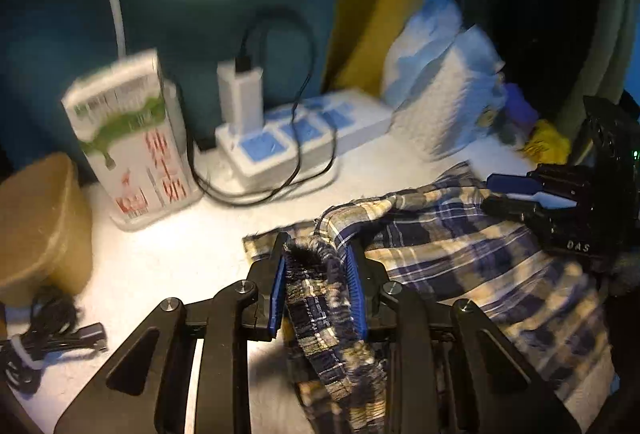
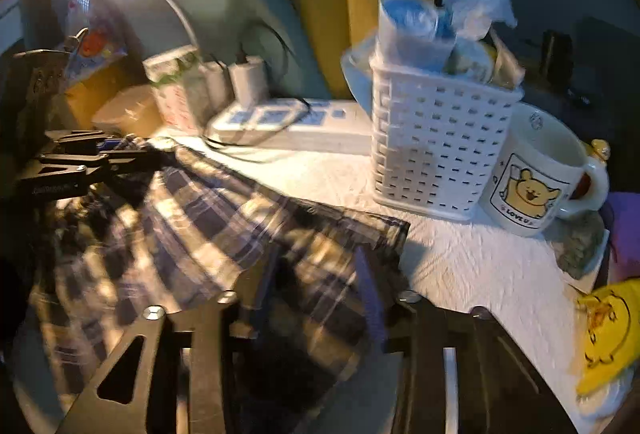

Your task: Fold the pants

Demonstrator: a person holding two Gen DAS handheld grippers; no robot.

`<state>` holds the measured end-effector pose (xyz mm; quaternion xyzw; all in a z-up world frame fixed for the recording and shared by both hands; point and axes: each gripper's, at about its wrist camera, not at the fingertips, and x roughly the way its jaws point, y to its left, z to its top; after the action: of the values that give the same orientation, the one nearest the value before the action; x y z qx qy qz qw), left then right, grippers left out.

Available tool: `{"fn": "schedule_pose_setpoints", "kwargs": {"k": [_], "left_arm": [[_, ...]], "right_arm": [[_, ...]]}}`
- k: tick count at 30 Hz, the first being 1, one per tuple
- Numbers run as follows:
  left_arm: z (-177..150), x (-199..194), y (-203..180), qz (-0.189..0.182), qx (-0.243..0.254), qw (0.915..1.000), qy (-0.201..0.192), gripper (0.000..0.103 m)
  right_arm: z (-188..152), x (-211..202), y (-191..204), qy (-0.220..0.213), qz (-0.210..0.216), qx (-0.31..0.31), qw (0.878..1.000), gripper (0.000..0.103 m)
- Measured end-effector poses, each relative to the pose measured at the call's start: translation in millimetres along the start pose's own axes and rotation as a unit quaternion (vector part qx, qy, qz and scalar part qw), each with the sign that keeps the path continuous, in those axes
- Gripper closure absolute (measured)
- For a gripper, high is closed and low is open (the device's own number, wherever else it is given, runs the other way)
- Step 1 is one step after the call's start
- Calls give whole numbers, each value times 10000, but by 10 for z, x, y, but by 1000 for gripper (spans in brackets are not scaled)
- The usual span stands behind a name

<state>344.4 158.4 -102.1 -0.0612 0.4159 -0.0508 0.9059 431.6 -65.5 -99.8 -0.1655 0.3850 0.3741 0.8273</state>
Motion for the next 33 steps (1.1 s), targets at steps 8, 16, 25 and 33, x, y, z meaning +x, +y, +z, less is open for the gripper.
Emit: {"fn": "schedule_pose_setpoints", "kwargs": {"k": [8, 16, 25, 33], "left_arm": [[-121, 22, 63, 167, -244, 9993, 231, 51], [-18, -678, 164, 121, -590, 9957, -699, 17], [-521, -678, -617, -889, 70, 9958, -209, 17], [-730, -462, -694, -698, 15, 9974, 190, 17]], "right_arm": [[37, 328, -63, 157, -479, -267, 9984, 69], [131, -158, -48, -327, -639, -281, 9970, 67], [-237, -480, 726, -32, 579, -1041, 9929, 60], [-907, -505, 817, 575, 438, -1262, 9894, 60]]}}
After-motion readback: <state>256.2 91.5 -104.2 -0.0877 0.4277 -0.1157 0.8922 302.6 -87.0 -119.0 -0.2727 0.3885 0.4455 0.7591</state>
